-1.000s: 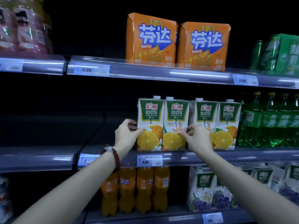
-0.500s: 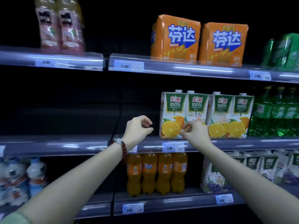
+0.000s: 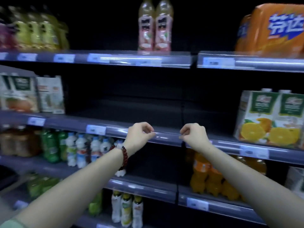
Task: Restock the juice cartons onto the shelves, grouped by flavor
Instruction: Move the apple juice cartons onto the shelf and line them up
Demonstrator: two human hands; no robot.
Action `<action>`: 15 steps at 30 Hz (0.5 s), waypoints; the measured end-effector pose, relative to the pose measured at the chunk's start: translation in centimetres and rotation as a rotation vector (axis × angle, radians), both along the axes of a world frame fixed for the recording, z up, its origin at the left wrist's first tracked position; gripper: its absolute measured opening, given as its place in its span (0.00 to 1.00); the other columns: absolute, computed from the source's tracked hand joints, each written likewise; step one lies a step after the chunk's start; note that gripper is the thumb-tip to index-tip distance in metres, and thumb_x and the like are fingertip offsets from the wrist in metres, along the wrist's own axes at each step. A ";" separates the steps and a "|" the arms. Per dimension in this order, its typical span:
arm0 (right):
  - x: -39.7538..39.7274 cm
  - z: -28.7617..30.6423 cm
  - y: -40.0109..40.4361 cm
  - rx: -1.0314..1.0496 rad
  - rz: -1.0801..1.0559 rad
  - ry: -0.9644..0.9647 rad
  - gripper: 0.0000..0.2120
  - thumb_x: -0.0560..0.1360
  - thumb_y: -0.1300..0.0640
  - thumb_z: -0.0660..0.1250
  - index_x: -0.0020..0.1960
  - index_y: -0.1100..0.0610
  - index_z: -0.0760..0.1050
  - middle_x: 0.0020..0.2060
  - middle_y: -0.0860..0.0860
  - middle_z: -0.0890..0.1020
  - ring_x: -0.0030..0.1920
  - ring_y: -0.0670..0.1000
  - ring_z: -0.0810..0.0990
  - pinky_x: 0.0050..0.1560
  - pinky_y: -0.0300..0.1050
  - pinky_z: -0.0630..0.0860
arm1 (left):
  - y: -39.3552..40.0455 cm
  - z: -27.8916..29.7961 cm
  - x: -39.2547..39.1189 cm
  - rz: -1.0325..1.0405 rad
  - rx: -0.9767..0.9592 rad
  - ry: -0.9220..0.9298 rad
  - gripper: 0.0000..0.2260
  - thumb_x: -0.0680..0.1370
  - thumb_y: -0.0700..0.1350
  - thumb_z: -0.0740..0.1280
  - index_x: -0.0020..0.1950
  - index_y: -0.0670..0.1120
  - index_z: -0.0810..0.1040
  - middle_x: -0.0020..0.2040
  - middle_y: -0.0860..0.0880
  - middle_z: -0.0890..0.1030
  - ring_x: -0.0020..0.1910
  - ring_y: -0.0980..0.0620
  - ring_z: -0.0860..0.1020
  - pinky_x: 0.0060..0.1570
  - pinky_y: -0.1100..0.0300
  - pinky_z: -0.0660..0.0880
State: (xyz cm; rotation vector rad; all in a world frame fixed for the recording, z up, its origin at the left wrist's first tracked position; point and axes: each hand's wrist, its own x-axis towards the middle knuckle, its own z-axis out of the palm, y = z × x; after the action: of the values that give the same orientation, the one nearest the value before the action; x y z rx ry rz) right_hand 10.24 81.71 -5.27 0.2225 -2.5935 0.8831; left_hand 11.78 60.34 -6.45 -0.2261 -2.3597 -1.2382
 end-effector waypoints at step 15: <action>-4.8 0.3 -24.8 -0.055 0.345 -0.022 0.05 0.68 0.63 0.71 0.42 0.56 0.82 0.34 0.50 0.80 0.44 0.50 0.81 0.44 0.37 0.72 | -21.5 -0.1 0.7 0.312 -0.003 -0.007 0.05 0.71 0.45 0.73 0.36 0.52 0.80 0.32 0.56 0.80 0.31 0.64 0.75 0.30 0.72 0.68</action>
State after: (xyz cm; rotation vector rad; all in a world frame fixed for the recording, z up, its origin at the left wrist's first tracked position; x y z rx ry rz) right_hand 5.41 56.93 -5.01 0.6634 -2.5884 1.0752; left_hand 12.52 38.83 -6.53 0.1426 -2.2939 -1.0857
